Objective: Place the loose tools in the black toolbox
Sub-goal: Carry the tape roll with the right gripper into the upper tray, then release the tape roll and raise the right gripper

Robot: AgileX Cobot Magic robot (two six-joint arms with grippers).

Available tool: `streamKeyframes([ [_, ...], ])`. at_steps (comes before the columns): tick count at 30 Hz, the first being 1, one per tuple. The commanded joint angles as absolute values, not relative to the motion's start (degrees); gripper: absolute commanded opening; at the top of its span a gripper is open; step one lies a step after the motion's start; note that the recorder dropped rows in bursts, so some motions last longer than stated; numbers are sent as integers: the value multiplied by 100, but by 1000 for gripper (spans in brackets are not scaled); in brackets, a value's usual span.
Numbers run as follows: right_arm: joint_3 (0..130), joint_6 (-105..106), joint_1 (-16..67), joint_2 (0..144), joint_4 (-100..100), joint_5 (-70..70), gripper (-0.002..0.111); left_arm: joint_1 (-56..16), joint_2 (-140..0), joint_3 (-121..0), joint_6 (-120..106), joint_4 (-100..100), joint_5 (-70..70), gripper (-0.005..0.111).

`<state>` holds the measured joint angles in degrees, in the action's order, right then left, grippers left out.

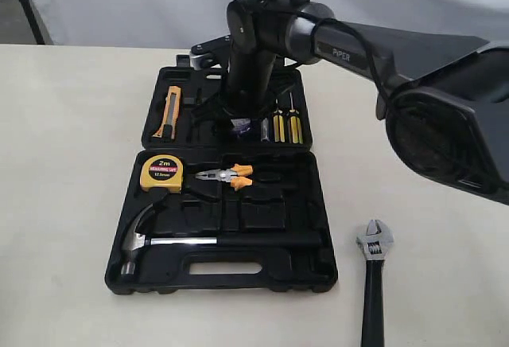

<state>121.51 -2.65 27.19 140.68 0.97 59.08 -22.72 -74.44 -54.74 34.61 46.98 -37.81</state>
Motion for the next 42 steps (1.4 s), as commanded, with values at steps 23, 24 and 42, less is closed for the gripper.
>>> streamKeyframes([
  [23,12197,-585,2647,13675,0,5752,62,-2253,-7398,-5420,3520,4620,-3683,1],
  [24,12197,-585,2631,13618,0,5752,61,-2253,-7398,-5420,3520,4620,-3683,1],
  [42,12185,-607,2608,14032,-165,5796,0,-2253,-7398,-5420,3520,4620,-3683,1],
])
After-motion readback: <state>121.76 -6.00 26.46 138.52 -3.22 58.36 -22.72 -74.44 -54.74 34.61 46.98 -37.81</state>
